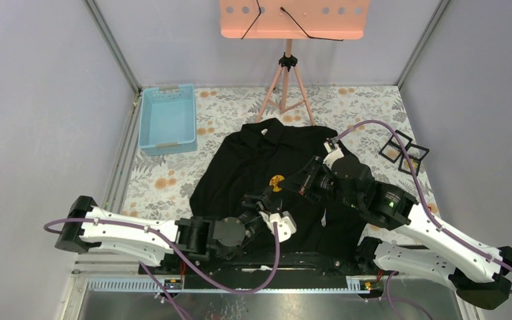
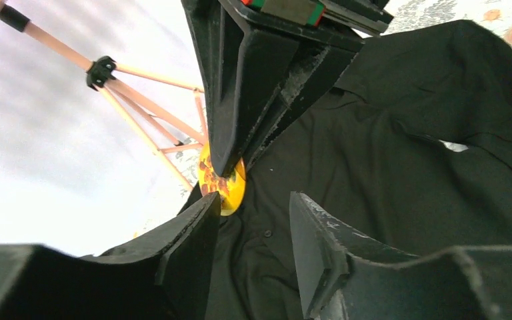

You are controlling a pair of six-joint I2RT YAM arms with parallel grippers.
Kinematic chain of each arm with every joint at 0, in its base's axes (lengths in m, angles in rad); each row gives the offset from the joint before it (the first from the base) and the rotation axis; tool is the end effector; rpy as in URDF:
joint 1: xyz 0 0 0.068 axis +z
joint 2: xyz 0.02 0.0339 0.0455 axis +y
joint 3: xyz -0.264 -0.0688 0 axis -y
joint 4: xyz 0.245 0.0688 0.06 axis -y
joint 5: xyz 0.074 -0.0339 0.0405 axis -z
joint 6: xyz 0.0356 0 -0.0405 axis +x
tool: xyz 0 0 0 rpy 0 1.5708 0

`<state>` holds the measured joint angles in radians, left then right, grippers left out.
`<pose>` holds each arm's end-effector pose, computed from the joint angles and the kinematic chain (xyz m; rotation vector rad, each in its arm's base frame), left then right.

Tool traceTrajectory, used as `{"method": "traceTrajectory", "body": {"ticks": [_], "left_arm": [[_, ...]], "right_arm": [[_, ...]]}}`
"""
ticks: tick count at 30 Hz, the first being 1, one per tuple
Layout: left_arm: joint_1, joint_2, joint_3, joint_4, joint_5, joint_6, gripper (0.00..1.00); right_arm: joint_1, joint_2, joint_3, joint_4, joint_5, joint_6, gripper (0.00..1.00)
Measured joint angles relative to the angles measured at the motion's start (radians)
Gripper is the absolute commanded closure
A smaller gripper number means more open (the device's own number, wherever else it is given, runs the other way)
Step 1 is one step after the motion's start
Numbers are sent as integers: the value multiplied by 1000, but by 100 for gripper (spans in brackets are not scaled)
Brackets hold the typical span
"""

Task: Pin the brooch onto the clothing
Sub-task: Adjust the brooch.

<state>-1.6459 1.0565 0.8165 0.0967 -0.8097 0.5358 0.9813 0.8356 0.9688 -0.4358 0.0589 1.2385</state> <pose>0.0077 -0.2412 0.3293 1.1215 1.2394 -0.1445 0.1031 0.1504 0.3687 0.3225 2.1303 1.3906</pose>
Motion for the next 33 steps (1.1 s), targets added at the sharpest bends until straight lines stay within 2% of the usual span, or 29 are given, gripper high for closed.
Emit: {"method": "traceTrajectory", "body": {"ticks": [2, 14, 23, 28, 29, 31, 33], "left_arm": [[0, 8, 0, 23, -16, 15, 59], [1, 45, -1, 158, -99, 87, 62], [5, 45, -11, 168, -108, 103, 81], [5, 55, -19, 185, -111, 126, 100], [4, 59, -21, 190, -114, 134, 100], [5, 67, -21, 197, -120, 146, 100], [5, 74, -21, 209, -127, 156, 100]], "right_arm": [[0, 2, 0, 0, 0, 2, 100], [0, 12, 5, 5, -19, 18, 100], [-1, 12, 10, 22, -26, 31, 100], [-2, 13, 10, 23, -26, 42, 100], [-2, 13, 10, 22, -25, 43, 100], [-3, 13, 10, 22, -24, 50, 91], [-5, 13, 7, 26, -24, 58, 87]]}}
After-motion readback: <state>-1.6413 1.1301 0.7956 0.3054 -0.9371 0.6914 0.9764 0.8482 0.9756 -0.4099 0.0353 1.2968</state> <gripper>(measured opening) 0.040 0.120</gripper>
